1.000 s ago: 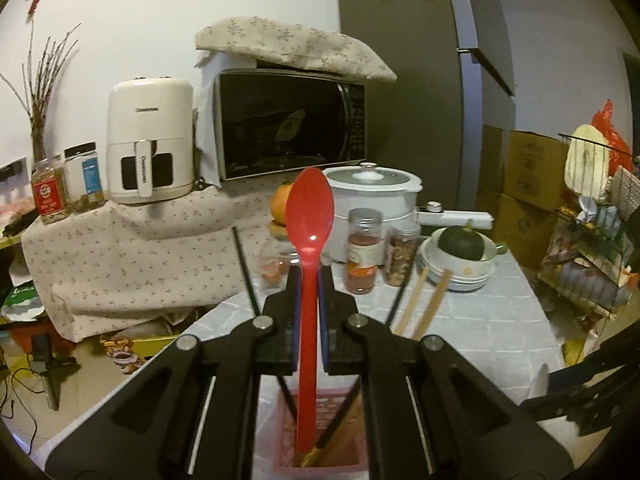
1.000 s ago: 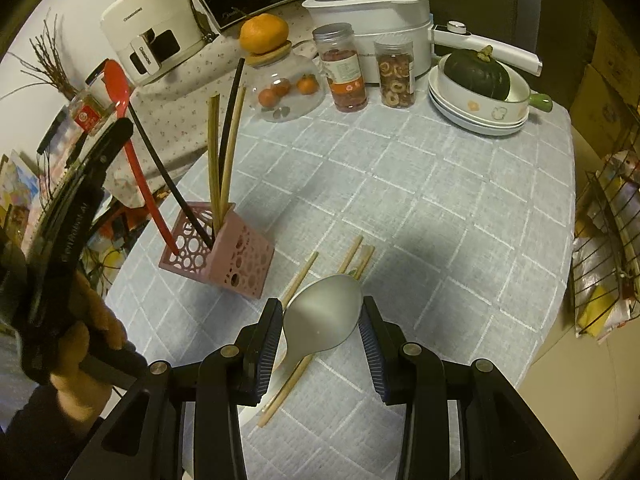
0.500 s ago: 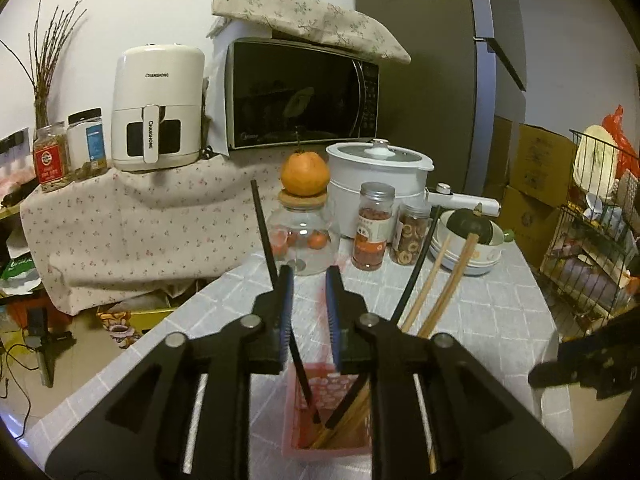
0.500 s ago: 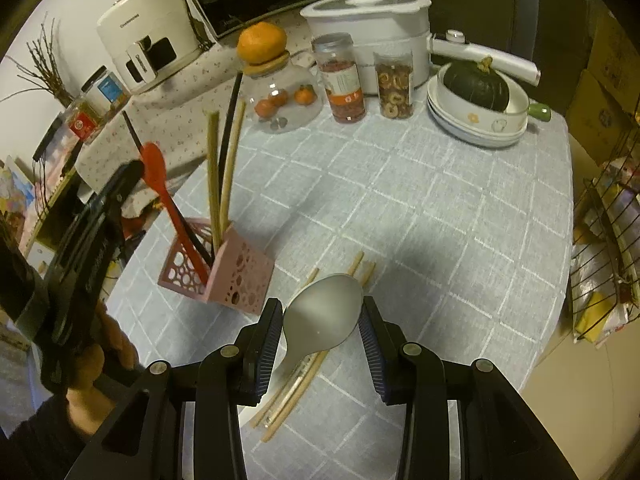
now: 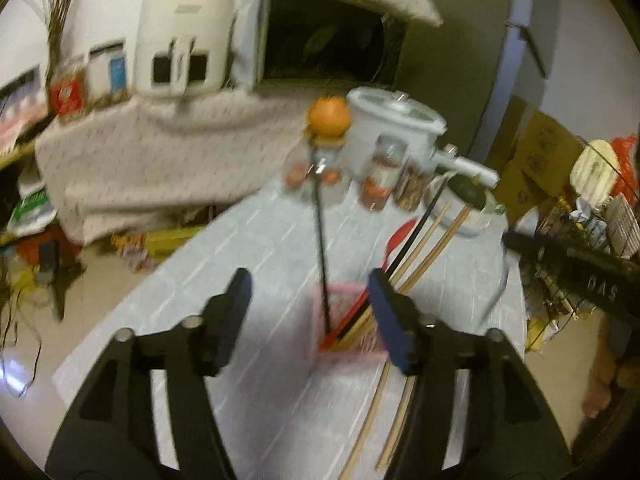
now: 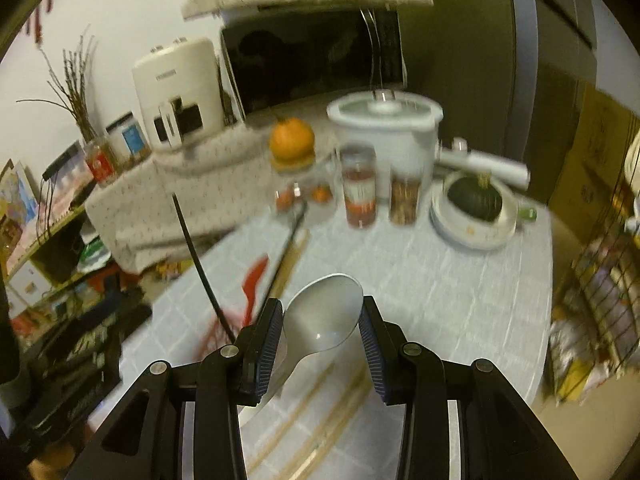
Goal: Organize utensils
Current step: 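Lower the white spoon into the pink basket and open the right tool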
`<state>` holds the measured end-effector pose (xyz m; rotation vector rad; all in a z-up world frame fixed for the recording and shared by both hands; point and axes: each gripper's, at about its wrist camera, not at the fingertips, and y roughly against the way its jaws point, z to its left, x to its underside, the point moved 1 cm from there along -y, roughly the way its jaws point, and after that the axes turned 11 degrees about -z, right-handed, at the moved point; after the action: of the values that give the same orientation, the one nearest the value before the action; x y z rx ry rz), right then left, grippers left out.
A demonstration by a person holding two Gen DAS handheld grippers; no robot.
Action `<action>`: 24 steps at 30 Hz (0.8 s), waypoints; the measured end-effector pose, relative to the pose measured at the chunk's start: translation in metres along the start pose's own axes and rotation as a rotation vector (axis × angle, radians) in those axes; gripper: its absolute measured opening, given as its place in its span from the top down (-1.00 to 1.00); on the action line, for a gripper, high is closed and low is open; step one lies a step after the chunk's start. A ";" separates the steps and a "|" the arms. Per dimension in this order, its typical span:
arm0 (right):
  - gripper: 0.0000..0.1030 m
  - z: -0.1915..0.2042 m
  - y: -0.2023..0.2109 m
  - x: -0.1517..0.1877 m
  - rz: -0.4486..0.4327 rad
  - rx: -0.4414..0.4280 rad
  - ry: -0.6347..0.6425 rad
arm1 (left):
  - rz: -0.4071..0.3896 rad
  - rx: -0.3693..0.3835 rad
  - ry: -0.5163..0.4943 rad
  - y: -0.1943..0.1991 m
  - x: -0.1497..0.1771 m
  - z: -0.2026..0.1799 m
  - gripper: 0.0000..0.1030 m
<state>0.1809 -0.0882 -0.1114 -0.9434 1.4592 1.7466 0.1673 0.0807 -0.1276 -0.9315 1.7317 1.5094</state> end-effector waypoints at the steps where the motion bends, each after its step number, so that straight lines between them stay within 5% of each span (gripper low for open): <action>1: 0.23 0.006 0.000 -0.003 -0.026 0.007 0.016 | 0.030 -0.022 0.015 0.000 0.001 0.004 -0.26; 7: 0.23 0.039 -0.007 -0.007 -0.134 0.044 0.156 | 0.182 -0.078 0.129 0.003 0.013 0.028 -0.32; 12: 0.23 0.061 -0.015 0.004 -0.177 0.081 0.283 | 0.188 -0.103 0.169 0.001 0.021 0.039 -0.34; 24: 0.21 0.073 -0.031 0.024 -0.183 0.103 0.343 | 0.245 -0.108 0.183 -0.014 0.031 0.040 -0.35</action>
<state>0.1866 -0.0105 -0.1390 -1.3248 1.5991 1.4121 0.1635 0.1166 -0.1660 -0.9650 1.9703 1.7344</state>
